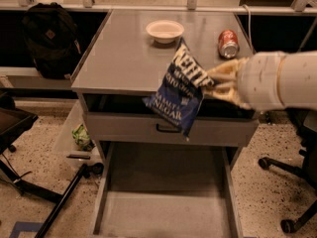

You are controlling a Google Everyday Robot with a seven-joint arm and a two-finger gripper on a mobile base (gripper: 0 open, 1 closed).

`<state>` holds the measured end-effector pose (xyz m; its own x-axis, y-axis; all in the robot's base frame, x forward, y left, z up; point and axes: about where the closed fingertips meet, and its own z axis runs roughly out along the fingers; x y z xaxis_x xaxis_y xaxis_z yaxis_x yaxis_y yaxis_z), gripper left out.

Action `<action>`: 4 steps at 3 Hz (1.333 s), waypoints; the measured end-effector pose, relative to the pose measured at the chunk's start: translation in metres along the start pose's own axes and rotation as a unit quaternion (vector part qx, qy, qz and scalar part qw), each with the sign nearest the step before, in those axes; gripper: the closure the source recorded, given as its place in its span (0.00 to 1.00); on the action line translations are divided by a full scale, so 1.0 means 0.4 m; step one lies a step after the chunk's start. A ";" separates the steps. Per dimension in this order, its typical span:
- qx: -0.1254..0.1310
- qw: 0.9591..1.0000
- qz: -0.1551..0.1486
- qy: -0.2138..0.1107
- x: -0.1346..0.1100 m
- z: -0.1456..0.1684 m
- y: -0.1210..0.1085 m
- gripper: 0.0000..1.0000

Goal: Pick blue chip bag from middle drawer and place on counter

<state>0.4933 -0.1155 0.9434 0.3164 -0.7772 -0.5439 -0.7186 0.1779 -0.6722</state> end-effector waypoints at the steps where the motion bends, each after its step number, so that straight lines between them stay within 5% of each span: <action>1: 0.015 1.000 -0.006 0.001 0.011 0.017 -0.131 1.00; 2: 0.006 0.999 0.017 0.028 0.112 0.049 -0.244 1.00; 3: -0.025 0.996 0.037 0.073 0.266 0.163 -0.400 1.00; 4: -0.023 0.996 0.036 0.073 0.263 0.162 -0.403 1.00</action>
Offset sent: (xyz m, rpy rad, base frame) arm 0.2633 -0.0488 0.2247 0.0383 -0.2013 -0.1080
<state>0.6825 -0.1870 0.9619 0.1721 -0.8434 -0.5090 -0.7654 0.2108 -0.6081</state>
